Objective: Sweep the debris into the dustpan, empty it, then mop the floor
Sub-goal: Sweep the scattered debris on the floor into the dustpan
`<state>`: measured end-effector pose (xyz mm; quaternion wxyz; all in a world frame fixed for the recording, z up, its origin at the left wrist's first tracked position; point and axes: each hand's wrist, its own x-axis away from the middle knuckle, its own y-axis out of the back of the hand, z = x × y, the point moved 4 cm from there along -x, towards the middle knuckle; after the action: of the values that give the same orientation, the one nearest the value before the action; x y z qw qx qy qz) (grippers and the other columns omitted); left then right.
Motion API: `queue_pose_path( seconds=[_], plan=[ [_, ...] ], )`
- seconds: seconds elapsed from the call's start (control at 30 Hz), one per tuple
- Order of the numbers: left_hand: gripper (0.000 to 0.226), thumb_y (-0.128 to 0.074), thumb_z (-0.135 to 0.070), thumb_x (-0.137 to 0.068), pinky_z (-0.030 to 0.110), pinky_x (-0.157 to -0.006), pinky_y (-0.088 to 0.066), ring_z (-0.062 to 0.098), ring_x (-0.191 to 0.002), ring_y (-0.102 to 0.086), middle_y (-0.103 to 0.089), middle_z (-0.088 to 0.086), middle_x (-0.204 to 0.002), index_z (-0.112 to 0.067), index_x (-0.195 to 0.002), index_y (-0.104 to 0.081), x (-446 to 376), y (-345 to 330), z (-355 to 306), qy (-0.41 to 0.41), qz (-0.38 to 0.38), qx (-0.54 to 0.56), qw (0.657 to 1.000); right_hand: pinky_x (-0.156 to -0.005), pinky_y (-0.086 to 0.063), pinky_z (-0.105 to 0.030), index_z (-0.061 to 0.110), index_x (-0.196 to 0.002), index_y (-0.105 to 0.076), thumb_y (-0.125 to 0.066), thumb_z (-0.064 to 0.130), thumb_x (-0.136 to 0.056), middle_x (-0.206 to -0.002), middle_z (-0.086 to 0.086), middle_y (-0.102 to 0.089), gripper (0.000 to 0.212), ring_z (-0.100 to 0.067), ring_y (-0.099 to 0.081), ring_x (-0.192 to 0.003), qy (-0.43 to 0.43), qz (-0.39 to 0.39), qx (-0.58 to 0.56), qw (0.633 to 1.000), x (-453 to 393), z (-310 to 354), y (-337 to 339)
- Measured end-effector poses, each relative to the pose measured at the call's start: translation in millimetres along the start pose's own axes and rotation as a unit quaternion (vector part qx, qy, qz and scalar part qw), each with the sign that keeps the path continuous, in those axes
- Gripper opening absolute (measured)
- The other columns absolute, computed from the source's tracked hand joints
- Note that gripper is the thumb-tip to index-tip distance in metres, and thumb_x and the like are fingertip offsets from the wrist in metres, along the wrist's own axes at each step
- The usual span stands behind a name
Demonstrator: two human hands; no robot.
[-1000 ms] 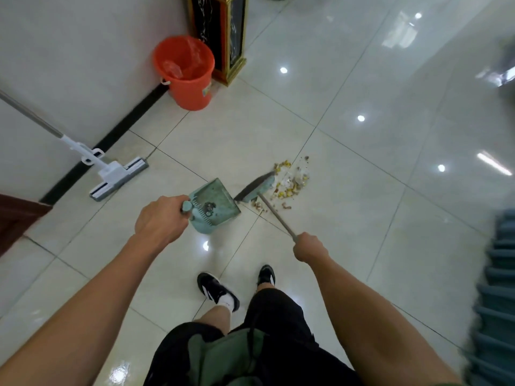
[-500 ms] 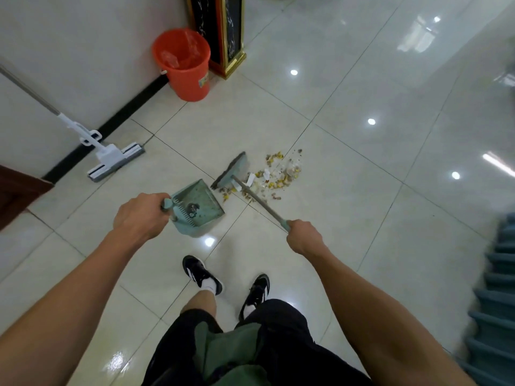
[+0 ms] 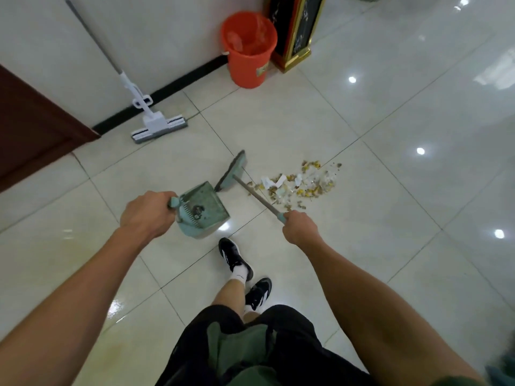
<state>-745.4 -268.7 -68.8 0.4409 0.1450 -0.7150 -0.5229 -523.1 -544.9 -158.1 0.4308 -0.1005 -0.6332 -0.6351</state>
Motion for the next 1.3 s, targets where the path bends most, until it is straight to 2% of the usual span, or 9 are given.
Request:
queue_pose_path(
  seconds=[0.1,0.17,0.27,0.37,0.43,0.57,0.83,1.13,1.3],
  plan=[
    [0.013,-0.059,-0.028,-0.090,0.033,-0.066,-0.045,0.033,-0.081,-0.064,-0.065,0.004,-0.090,-0.037,-0.095,-0.066,-14,0,7,0.020,0.007,0.012,1.000,-0.070,-0.054,-0.033,0.012,-0.123,-0.058,-0.047,0.015,-0.092,-0.104,-0.008,-0.063,0.033,-0.028,-0.066,-0.089,-0.003,0.040,0.004,0.999,-19,16,6],
    [0.011,-0.060,-0.030,-0.089,0.033,-0.067,-0.046,0.033,-0.081,-0.064,-0.065,0.004,-0.089,-0.036,-0.095,-0.067,-24,3,7,0.024,0.011,0.021,0.999,-0.064,-0.062,-0.038,0.008,-0.120,-0.055,-0.044,0.014,-0.093,-0.095,-0.009,-0.061,0.030,-0.029,-0.069,-0.078,-0.026,0.088,-0.022,0.995,-28,21,8],
    [0.010,-0.059,-0.031,-0.091,0.034,-0.068,-0.048,0.033,-0.079,-0.062,-0.067,0.006,-0.091,-0.036,-0.095,-0.067,-34,6,3,0.028,0.020,0.028,0.999,-0.053,-0.059,-0.033,0.003,-0.123,-0.050,-0.044,0.019,-0.095,-0.094,-0.016,-0.064,0.033,-0.025,-0.066,-0.065,-0.078,0.160,-0.086,0.980,-37,25,14],
    [0.009,-0.058,-0.030,-0.091,0.033,-0.067,-0.045,0.030,-0.074,-0.056,-0.064,0.004,-0.086,-0.035,-0.093,-0.065,-43,9,-5,0.037,0.033,0.033,0.998,-0.061,-0.060,-0.038,0.002,-0.122,-0.049,-0.049,0.032,-0.096,-0.093,-0.017,-0.069,0.040,-0.025,-0.066,-0.064,-0.071,0.192,-0.089,0.975,-52,38,24],
    [0.009,-0.058,-0.030,-0.091,0.033,-0.066,-0.045,0.030,-0.074,-0.059,-0.062,0.002,-0.084,-0.035,-0.093,-0.065,-48,10,-11,0.051,0.039,0.038,0.997,-0.061,-0.061,-0.037,0.002,-0.118,-0.049,-0.049,0.032,-0.098,-0.088,-0.017,-0.070,0.036,-0.025,-0.068,-0.062,-0.063,0.196,-0.085,0.975,-62,47,32],
    [0.013,-0.057,-0.028,-0.091,0.033,-0.067,-0.048,0.032,-0.080,-0.064,-0.067,0.005,-0.090,-0.035,-0.097,-0.066,-57,5,-33,0.083,0.042,0.041,0.995,-0.046,-0.055,-0.030,0.003,-0.105,-0.050,-0.048,0.010,-0.095,-0.090,-0.015,-0.067,0.013,-0.026,-0.069,-0.063,-0.042,0.197,-0.102,0.974,-86,50,46],
    [0.011,-0.059,-0.030,-0.094,0.036,-0.071,-0.051,0.032,-0.080,-0.062,-0.067,0.007,-0.093,-0.033,-0.101,-0.066,-51,-10,-119,0.158,0.055,0.049,0.985,-0.069,-0.053,-0.034,0.006,-0.133,-0.053,-0.044,0.007,-0.097,-0.115,-0.013,-0.063,0.037,-0.027,-0.065,-0.097,0.099,0.161,0.110,0.976,-135,-28,91],
    [0.020,-0.056,-0.028,-0.096,0.033,-0.065,-0.044,0.028,-0.075,-0.058,-0.066,0.007,-0.093,-0.033,-0.113,-0.065,-33,-19,-211,0.153,0.055,0.022,0.987,-0.067,-0.047,-0.035,0.015,-0.141,-0.048,-0.046,0.013,-0.099,-0.106,-0.008,-0.058,0.043,-0.025,-0.057,-0.085,0.140,0.151,0.218,0.954,-145,-119,125],
    [0.024,-0.055,-0.030,-0.097,0.035,-0.071,-0.049,0.033,-0.087,-0.065,-0.068,0.009,-0.102,-0.031,-0.119,-0.065,-7,-35,-246,0.135,0.054,0.030,0.989,-0.068,-0.045,-0.035,0.017,-0.145,-0.046,-0.047,0.006,-0.095,-0.104,-0.006,-0.056,0.051,-0.024,-0.052,-0.084,0.139,0.150,0.250,0.947,-126,-141,125]
  ],
)
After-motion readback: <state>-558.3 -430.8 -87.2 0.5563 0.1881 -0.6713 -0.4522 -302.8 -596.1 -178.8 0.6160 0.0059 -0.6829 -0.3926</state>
